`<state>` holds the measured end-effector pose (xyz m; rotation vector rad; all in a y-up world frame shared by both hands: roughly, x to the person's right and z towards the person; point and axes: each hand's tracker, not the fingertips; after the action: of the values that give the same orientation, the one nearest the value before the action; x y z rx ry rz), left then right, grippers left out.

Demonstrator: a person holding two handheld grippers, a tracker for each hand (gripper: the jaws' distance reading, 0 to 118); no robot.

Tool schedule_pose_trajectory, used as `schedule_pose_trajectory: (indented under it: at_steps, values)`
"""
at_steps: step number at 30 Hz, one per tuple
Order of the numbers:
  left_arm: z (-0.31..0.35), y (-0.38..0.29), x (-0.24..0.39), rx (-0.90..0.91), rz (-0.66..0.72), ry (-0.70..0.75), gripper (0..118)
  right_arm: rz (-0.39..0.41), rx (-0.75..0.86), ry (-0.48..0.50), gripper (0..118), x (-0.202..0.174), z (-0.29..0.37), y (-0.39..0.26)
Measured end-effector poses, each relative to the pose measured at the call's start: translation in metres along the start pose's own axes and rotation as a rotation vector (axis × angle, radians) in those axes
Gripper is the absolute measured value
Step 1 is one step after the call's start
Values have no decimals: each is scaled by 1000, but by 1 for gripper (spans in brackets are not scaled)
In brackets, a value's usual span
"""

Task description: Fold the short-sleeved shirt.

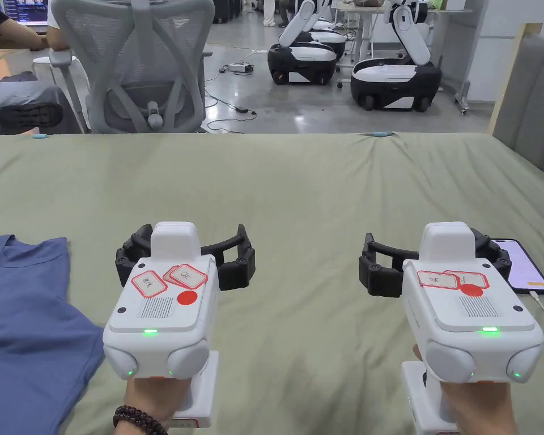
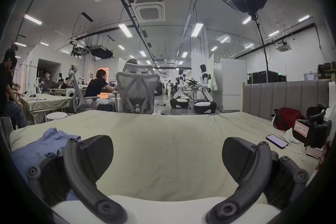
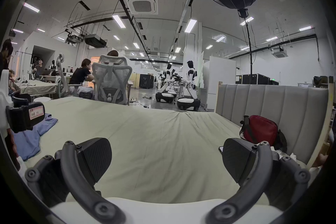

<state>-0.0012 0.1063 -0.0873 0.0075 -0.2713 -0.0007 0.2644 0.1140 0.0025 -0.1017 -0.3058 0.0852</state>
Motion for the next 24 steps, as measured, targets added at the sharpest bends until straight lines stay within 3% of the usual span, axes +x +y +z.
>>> schedule_pose_trajectory:
  at_steps: [7,24]
  values:
    - [-6,-2,-2,-63,13,-19,118,-3,5,1,118,0,1,1]
    - [-3,-4,-2,-27,20,-39,118,-3,25,16,118,2,-1,-1]
